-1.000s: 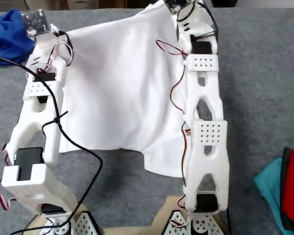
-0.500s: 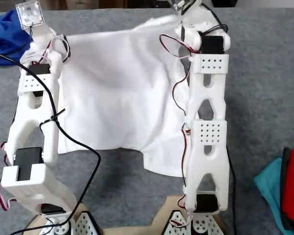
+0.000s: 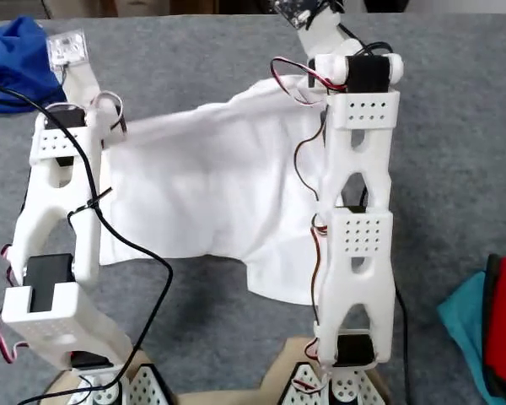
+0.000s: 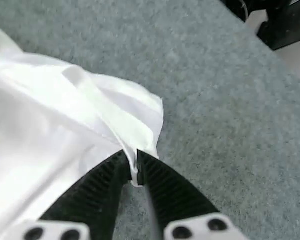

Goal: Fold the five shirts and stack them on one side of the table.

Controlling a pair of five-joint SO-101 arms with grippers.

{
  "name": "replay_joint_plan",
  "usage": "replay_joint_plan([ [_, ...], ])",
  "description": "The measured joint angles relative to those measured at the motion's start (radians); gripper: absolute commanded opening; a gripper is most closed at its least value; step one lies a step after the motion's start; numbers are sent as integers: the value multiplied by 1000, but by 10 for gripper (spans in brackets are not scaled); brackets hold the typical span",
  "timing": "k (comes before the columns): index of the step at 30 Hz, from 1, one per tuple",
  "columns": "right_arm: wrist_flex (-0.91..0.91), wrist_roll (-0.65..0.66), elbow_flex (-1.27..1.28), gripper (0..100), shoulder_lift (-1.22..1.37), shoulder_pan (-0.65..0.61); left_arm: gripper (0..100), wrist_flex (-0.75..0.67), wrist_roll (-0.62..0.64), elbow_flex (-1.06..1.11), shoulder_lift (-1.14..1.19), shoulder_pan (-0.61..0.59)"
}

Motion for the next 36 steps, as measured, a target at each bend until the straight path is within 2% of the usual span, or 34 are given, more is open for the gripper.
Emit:
replay_joint_plan([
  [4,0,-20,18,5,-49,0,19,215,-49,-2,0,49],
  [7,0,-21,115,5,-121,0,19,285,-60,-2,0,58],
  [22,-8,-38,939,5,-632,29,19,347,-71,61,0,58],
  [31,-149,-38,1464,5,-936,63,19,390,-71,160,-12,89],
  [36,-258,-38,1803,5,-1157,64,19,396,-86,253,-133,117],
])
